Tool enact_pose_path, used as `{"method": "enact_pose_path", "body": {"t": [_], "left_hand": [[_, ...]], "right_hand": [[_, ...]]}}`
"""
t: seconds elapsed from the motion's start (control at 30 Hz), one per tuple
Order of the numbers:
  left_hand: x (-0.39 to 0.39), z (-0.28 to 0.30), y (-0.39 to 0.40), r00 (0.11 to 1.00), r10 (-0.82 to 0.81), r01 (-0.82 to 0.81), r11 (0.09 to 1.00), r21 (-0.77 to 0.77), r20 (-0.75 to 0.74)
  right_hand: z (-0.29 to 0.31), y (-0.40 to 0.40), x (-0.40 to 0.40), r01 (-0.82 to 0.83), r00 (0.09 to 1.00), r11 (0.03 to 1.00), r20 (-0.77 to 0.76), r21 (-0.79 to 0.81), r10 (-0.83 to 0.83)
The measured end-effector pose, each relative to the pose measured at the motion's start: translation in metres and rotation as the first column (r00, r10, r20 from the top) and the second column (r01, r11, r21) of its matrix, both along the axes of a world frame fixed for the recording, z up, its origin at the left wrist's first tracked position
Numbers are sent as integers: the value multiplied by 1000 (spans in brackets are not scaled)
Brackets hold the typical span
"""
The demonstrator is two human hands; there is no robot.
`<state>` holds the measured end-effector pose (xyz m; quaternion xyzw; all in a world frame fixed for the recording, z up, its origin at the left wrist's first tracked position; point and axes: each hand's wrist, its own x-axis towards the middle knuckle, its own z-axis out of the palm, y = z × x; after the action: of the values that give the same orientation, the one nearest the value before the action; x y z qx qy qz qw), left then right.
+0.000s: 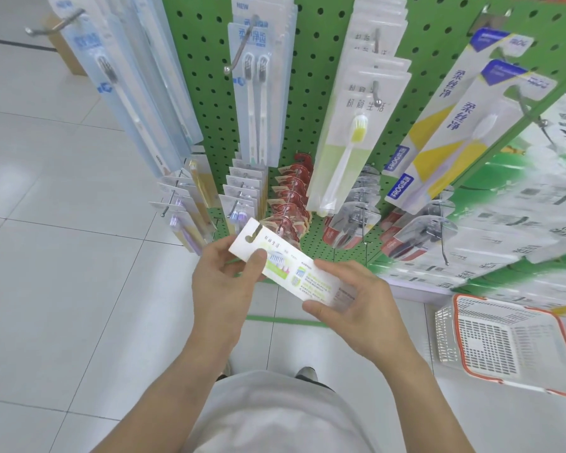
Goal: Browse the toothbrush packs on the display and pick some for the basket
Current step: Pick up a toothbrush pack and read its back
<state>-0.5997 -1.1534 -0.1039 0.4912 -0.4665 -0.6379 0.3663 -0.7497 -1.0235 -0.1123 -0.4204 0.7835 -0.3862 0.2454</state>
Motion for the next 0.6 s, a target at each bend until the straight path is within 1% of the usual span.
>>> {"method": "enact_pose_path", "body": {"t": [0.13, 0.3, 0.37, 0.47, 0.5, 0.53, 0.6], "left_hand": [[4, -1, 2, 998, -6, 13, 994, -111, 66], [5, -1, 4, 994, -18, 33, 990, -140, 106], [6, -2, 4, 995, -13, 25, 991, -130, 97], [7, -2, 4, 996, 17, -8, 994, -112, 83], [8, -2, 3, 996, 32, -23, 994, -108, 80], [9, -3, 2, 996, 46, -38, 994, -104, 74], [11, -4, 0, 994, 61, -51, 992, -111, 86]], "right_hand": [[4, 2, -2, -23, 996, 999, -90, -38, 20], [4, 4, -4, -66, 990, 996, -130, -59, 58], [5, 4, -9, -67, 989, 998, -133, -16, 65], [5, 5, -20, -31, 987, 988, -151, 154, 54], [3, 6, -23, -10, 990, 982, -139, 191, 37], [1, 7, -27, 14, 996, 978, -94, 208, 5], [-4, 10, -31, 56, 996, 977, 56, 208, -69]]}}
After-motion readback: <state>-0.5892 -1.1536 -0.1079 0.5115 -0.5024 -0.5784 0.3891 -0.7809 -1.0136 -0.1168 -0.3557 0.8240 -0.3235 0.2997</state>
